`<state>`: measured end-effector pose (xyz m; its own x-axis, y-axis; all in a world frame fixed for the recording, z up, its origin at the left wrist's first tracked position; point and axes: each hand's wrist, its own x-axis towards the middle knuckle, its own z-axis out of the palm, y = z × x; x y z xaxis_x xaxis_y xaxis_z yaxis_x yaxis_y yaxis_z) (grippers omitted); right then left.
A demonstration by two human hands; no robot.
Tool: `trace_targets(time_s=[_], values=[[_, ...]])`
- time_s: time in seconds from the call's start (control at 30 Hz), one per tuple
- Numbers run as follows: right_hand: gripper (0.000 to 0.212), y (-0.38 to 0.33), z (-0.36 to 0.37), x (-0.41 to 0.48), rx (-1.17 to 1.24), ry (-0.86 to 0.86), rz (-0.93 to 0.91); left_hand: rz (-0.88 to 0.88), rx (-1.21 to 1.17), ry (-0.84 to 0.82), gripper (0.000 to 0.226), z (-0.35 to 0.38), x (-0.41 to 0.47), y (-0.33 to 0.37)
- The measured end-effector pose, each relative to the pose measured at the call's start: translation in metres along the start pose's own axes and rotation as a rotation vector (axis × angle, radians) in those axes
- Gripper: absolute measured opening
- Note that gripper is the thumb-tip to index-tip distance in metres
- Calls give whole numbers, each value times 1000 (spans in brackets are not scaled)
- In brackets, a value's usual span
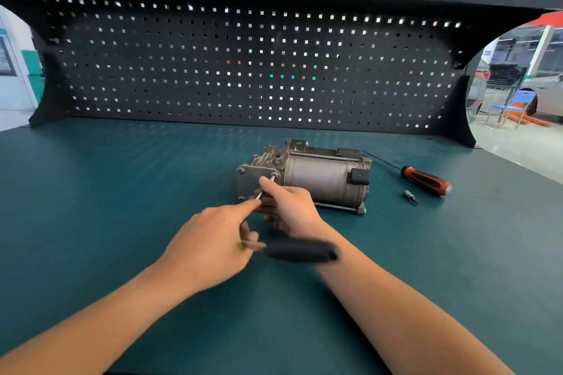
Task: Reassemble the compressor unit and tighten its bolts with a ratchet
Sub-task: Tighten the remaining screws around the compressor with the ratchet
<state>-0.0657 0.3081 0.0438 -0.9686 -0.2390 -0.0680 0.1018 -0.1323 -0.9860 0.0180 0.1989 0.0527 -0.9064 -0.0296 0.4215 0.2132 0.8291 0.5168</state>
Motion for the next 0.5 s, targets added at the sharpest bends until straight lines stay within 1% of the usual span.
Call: trace_targets(time_s=[0.03, 0.1, 0.13, 0.17, 0.2, 0.23, 0.27, 0.33, 0.37, 0.4, 0.43, 0.47, 0.5], values=[[20, -1, 0, 0, 27, -7, 18, -147, -335, -30, 36, 1, -2, -1], [19, -4, 1, -1, 63, -24, 64, -515, -1058, -97, 16, 1, -6, 3], [18, -5, 1, -1, 65, -32, 86, -689, -1408, -82, 21, 0, -6, 6], [18, -6, 1, -2, 60, -41, 101, -821, -1676, -39, 29, 0, -6, 6], [19, -6, 0, -3, 51, -51, 115, -888, -1827, 11, 28, 0, -6, 5], [20, -7, -2, -3, 41, -63, 130, -910, -1867, 29, 23, -1, -6, 5], [20, -6, -4, -3, 31, -74, 150, -887, -1847, 5, 17, -1, -6, 8], [22, -4, -8, -2, 39, -89, 188, -804, -1676, -119, 4, 0, -5, 15], [23, -4, -9, -1, 58, -97, 200, -733, -1482, -167, 10, 3, -4, 17], [26, -3, -10, -1, 73, -107, 205, -629, -1230, -191, 19, 4, -4, 16], [27, -3, -10, -1, 74, -116, 200, -514, -999, -181, 29, 6, -4, 16], [28, -3, -10, -1, 65, -124, 190, -419, -826, -172, 36, 8, -5, 15], [28, -3, -10, -1, 51, -129, 178, -360, -741, -158, 40, 10, -8, 13]])
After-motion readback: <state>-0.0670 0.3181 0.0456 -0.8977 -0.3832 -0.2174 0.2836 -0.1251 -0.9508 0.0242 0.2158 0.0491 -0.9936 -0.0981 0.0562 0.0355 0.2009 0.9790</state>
